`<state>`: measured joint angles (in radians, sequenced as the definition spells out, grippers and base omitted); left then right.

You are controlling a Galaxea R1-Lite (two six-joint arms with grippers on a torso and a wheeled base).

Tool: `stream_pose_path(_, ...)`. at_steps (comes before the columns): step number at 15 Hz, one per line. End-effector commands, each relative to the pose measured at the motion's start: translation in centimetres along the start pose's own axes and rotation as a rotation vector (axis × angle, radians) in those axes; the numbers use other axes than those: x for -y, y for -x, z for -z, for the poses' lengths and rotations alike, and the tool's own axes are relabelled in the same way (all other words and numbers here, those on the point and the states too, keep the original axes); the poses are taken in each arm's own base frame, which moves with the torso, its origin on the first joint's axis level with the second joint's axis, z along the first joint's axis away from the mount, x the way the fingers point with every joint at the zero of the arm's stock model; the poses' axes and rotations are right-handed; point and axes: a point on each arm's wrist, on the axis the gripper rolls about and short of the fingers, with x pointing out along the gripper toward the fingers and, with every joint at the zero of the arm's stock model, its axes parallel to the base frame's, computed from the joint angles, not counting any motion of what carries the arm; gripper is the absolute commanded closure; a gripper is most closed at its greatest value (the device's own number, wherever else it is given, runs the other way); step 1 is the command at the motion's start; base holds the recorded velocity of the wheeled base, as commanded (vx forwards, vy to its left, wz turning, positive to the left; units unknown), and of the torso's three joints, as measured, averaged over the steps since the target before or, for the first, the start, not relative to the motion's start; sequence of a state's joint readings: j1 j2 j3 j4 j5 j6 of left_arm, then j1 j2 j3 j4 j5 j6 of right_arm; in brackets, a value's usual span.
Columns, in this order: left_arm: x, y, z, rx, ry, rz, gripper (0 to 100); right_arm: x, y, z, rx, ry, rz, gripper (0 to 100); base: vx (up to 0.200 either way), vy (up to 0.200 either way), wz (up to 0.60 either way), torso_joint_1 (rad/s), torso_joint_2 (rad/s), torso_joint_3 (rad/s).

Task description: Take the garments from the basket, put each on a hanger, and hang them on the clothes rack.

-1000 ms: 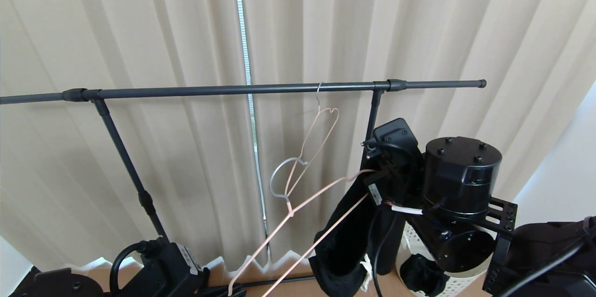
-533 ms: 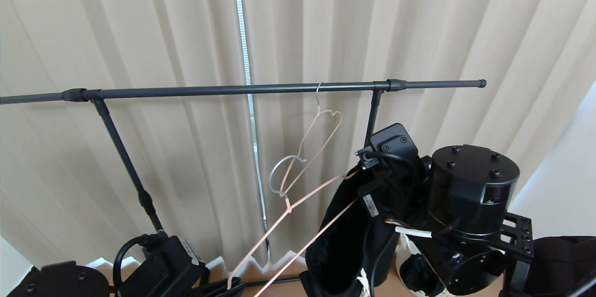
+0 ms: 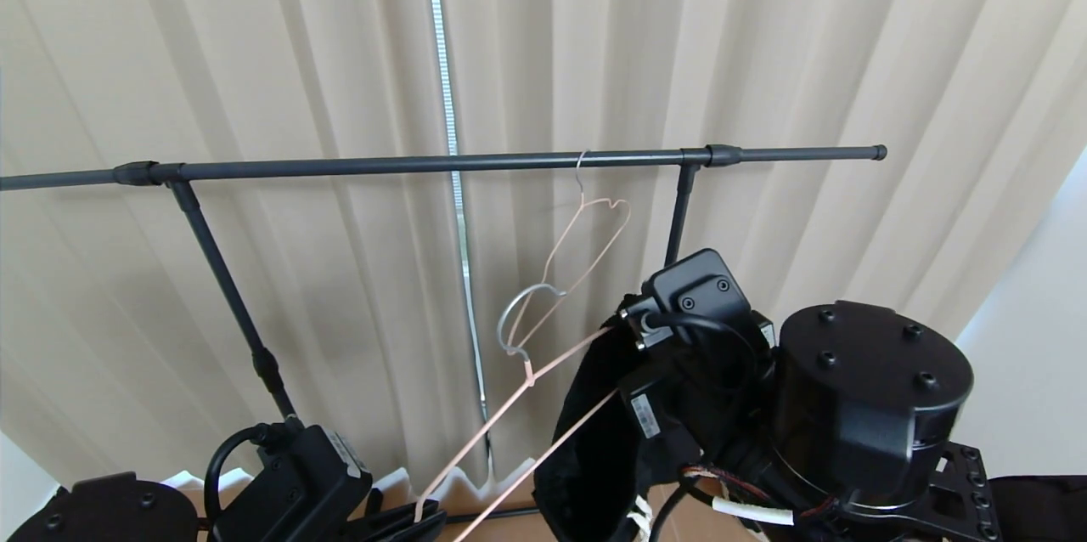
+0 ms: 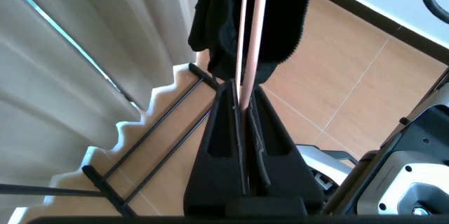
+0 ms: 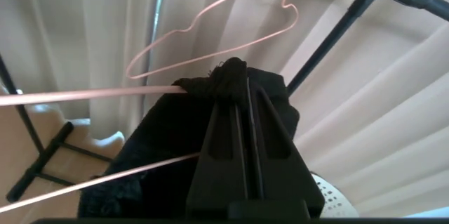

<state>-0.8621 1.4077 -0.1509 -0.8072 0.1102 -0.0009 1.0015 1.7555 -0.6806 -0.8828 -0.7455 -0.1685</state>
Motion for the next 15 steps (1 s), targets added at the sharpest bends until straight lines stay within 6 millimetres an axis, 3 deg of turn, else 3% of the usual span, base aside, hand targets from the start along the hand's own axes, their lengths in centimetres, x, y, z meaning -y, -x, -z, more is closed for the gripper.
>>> stream_pose_path(1,0.0,0.0,0.0,0.0,0.001,0.0,100,-0.9,0.8,-0.2,0.013,-0.02,-0.038,100,0.0,0.0,0.0,0.0,0.0,0.0)
stream_pose_path(10,0.0,0.0,0.0,0.0,0.001,0.0,100,-2.0,3.8,-1.2,0.069,-0.062,-0.14,100,0.0,0.0,0.0,0.0,0.0,0.0)
stream_pose_path(15,0.0,0.0,-0.2,0.02,0.004,-0.002,100,-2.1,4.1,-1.1,0.07,-0.063,-0.154,100,0.0,0.0,0.0,0.0,0.0,0.0)
